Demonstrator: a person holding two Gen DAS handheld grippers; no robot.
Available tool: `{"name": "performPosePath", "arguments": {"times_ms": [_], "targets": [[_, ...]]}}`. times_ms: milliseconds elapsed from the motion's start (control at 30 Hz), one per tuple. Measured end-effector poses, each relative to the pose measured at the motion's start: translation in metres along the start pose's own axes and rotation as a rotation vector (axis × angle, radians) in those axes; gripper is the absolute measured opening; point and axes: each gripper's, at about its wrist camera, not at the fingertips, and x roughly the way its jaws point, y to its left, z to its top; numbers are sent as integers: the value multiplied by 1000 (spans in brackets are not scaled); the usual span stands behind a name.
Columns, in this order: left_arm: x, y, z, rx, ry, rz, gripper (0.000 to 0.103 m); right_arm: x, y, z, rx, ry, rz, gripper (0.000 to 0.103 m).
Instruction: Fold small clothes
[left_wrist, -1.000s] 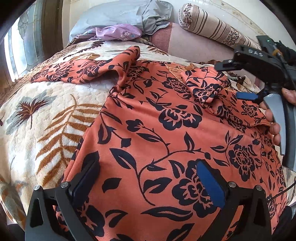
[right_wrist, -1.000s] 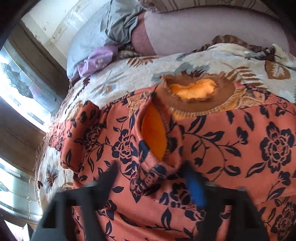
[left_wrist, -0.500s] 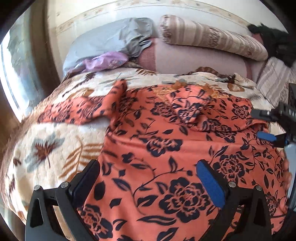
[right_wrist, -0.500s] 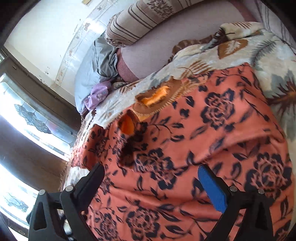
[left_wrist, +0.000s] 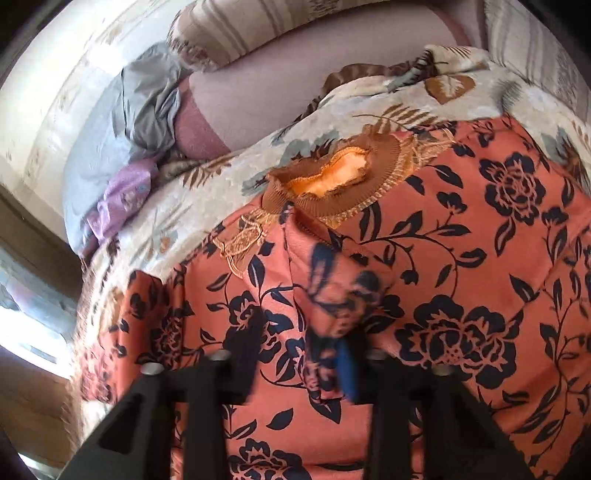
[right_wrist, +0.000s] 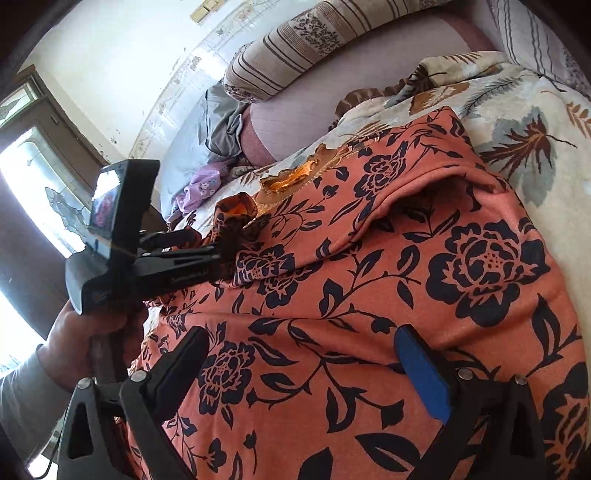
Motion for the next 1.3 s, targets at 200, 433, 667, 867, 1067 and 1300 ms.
{"name": "performPosePath", "arguments": {"times_ms": [200, 433, 667, 867, 1067, 1300], "targets": [[23, 113, -73, -696, 29, -135, 7, -2, -3, -1, 11, -7, 22, 101], [33, 117, -101, -678, 14, -220, 9, -8, -16, 22, 216, 32, 94, 101], [34, 127, -105, -707, -15, -294, 9, 4, -56, 73, 533, -16, 75, 101], [35, 129, -99, -694, -15, -312, 9, 23, -102, 85, 842, -75, 19, 79], [-14, 125, -68, -569, -253, -265, 10, -7, -89, 114, 578, -173, -191, 11], [30, 124, -102, -613, -48, -297, 24, -6, -121, 77, 547, 4, -158, 18]]}}
